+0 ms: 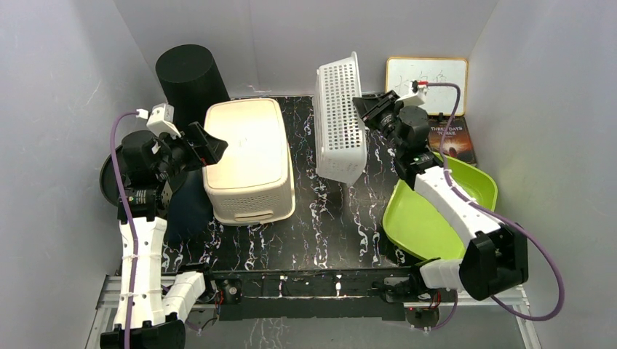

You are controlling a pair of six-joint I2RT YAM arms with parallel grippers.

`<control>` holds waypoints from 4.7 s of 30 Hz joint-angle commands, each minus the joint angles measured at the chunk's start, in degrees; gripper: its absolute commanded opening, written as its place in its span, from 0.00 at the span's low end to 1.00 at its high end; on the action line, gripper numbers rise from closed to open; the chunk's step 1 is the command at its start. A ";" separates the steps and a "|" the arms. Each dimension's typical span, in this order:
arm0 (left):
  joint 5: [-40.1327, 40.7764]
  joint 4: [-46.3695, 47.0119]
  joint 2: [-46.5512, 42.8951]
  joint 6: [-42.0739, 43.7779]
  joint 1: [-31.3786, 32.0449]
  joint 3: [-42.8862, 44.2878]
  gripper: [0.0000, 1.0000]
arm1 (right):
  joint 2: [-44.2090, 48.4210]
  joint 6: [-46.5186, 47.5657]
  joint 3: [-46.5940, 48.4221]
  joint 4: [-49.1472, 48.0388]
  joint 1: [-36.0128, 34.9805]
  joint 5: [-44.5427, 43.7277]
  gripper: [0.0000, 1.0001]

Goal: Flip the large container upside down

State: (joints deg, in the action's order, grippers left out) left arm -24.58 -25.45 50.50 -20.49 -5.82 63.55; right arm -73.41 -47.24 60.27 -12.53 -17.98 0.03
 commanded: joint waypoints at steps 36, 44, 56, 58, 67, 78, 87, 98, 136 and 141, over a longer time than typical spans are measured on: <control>0.98 0.71 2.11 2.02 0.20 -1.65 0.98 | -34.20 -7.93 -2.11 -12.66 16.66 9.51 0.00; 1.11 1.52 3.54 2.12 0.20 -2.07 0.98 | -38.66 -3.47 3.71 -8.61 15.85 10.80 0.24; 1.46 1.22 4.01 2.53 0.19 -1.22 0.98 | -37.40 3.07 8.88 -0.61 15.23 7.01 0.39; 1.48 1.19 4.11 2.69 0.16 -1.19 0.98 | -32.45 5.89 8.72 3.48 14.38 3.06 0.40; 0.27 1.74 5.81 3.58 0.17 -1.37 0.98 | -9.66 16.71 4.74 27.41 4.73 -19.60 0.41; -2.70 2.00 5.89 3.61 0.20 -0.45 0.98 | 12.19 14.39 -11.63 39.89 3.88 -22.04 0.45; -4.47 1.22 4.19 3.18 0.19 -0.98 0.98 | 12.61 12.66 -20.53 42.96 3.99 -15.06 0.45; -4.29 -0.08 2.83 3.60 0.20 -1.83 0.98 | 11.86 11.41 -24.03 39.48 3.92 -14.75 0.35; -2.49 -2.54 1.68 5.45 0.20 -0.79 0.98 | 31.87 -33.94 -35.54 -20.53 4.04 -12.59 0.00; -2.62 -2.65 1.86 5.82 0.20 -1.10 0.98 | 27.98 -41.98 -42.90 -33.03 4.76 -8.72 0.00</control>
State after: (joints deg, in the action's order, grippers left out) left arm -27.03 -27.49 52.82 -15.51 -5.78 61.80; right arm -43.62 -81.62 20.32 -29.21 -13.69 -10.17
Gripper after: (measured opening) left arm 0.983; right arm 0.089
